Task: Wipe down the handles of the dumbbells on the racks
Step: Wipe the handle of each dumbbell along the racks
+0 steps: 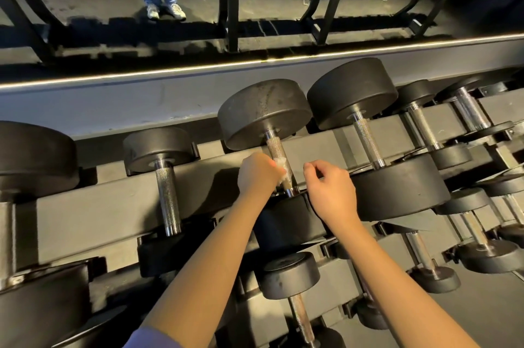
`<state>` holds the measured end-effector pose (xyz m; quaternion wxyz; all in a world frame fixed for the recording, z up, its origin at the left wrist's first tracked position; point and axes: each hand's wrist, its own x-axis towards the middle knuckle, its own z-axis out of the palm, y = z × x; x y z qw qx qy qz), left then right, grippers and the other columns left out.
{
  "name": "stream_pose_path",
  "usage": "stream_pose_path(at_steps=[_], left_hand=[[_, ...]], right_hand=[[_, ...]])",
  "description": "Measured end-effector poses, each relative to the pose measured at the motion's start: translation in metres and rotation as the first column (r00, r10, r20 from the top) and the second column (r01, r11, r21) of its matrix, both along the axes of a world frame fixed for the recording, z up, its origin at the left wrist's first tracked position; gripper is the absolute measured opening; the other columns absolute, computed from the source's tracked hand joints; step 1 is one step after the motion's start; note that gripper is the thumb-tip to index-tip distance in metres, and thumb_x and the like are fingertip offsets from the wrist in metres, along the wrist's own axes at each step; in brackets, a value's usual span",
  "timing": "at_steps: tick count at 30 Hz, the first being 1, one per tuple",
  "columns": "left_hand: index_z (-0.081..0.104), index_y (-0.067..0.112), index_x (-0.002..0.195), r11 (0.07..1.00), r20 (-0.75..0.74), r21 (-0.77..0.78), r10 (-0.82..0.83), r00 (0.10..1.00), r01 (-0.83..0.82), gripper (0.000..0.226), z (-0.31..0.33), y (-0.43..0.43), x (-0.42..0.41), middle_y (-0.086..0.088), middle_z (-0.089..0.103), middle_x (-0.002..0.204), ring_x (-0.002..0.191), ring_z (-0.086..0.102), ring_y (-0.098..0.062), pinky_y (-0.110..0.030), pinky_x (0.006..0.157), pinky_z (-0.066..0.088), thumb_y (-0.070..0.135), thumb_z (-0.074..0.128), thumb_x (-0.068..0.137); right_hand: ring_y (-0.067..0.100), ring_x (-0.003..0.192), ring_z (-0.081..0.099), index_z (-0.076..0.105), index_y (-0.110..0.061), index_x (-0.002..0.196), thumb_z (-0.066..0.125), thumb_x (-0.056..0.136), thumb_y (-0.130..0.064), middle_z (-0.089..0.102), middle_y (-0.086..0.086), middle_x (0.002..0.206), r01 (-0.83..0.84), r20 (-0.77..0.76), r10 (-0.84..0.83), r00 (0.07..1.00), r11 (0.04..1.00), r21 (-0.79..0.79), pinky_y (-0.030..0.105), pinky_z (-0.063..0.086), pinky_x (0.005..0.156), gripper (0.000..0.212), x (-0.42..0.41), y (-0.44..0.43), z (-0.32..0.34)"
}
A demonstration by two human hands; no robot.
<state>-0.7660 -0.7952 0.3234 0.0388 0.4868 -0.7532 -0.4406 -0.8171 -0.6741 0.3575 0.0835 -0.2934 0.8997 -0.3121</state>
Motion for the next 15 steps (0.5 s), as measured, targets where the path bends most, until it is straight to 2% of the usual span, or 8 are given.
stream_pose_path(at_steps=[3, 5, 7, 9, 12, 15], left_hand=[[0.058, 0.012, 0.08, 0.997, 0.103, 0.025, -0.076, 0.992, 0.074, 0.018, 0.006, 0.01, 0.005, 0.001, 0.055, 0.066, 0.059, 0.057, -0.011, -0.023, 0.051, 0.043, 0.027, 0.067, 0.084], [0.062, 0.011, 0.094, 0.994, 0.108, 0.041, -0.107, 0.988, 0.103, 0.023, 0.005, 0.014, 0.007, 0.001, 0.056, 0.073, 0.071, 0.062, -0.016, -0.025, 0.058, 0.046, 0.029, 0.071, 0.082], [0.064, 0.01, 0.1, 0.99, 0.076, 0.078, -0.122, 0.99, 0.117, 0.029, 0.004, 0.014, 0.011, -0.001, 0.059, 0.079, 0.078, 0.062, -0.018, -0.027, 0.063, 0.047, 0.031, 0.071, 0.082], [0.067, 0.009, 0.098, 0.986, -0.023, 0.128, -0.108, 0.994, 0.11, 0.028, 0.005, 0.013, 0.016, -0.003, 0.062, 0.081, 0.075, 0.06, -0.016, -0.024, 0.061, 0.044, 0.033, 0.069, 0.084], [0.071, 0.003, 0.086, 0.983, -0.317, 0.184, 0.033, 0.948, 0.028, 0.026, 0.013, 0.016, 0.025, -0.013, 0.065, 0.08, 0.072, 0.055, -0.015, -0.027, 0.065, 0.041, 0.028, 0.065, 0.088], [0.072, 0.003, 0.08, 0.984, -0.433, 0.174, 0.052, 0.9, 0.027, 0.025, 0.021, 0.021, 0.024, -0.015, 0.066, 0.078, 0.073, 0.055, -0.015, -0.033, 0.07, 0.043, 0.024, 0.062, 0.09]], right_hand=[[0.011, 0.058, 0.053, 0.064, -0.012, 0.076, 0.047, 0.097, -0.03, 0.058, 0.001, 0.062, -0.002, -0.006, 0.002, 1.0, 1.0, -0.01, 0.029, 0.039, 0.051, 0.033, 0.001, 0.001, -0.001], [0.008, 0.056, 0.051, 0.062, -0.014, 0.074, 0.047, 0.097, -0.029, 0.055, -0.002, 0.06, -0.007, -0.009, 0.007, 1.0, 1.0, -0.014, 0.026, 0.034, 0.049, 0.032, 0.001, 0.001, -0.001], [0.007, 0.057, 0.051, 0.064, -0.014, 0.077, 0.047, 0.098, -0.028, 0.057, -0.002, 0.062, -0.013, -0.011, 0.013, 1.0, 1.0, -0.012, 0.024, 0.034, 0.049, 0.03, 0.001, 0.001, 0.0], [0.008, 0.059, 0.051, 0.067, -0.012, 0.083, 0.047, 0.097, -0.028, 0.06, 0.0, 0.066, -0.019, -0.008, 0.019, 1.0, 1.0, -0.002, 0.023, 0.037, 0.051, 0.029, 0.0, 0.001, 0.0], [0.01, 0.065, 0.052, 0.069, -0.016, 0.097, 0.048, 0.097, -0.03, 0.064, -0.002, 0.076, -0.051, -0.008, 0.052, 0.999, 0.998, 0.022, 0.022, 0.037, 0.054, 0.026, -0.001, 0.001, 0.001], [0.013, 0.074, 0.057, 0.066, -0.023, 0.114, 0.048, 0.096, -0.038, 0.069, -0.001, 0.086, -0.11, 0.001, 0.11, 0.994, 0.994, 0.027, 0.027, 0.041, 0.062, 0.029, -0.002, 0.001, 0.002]])
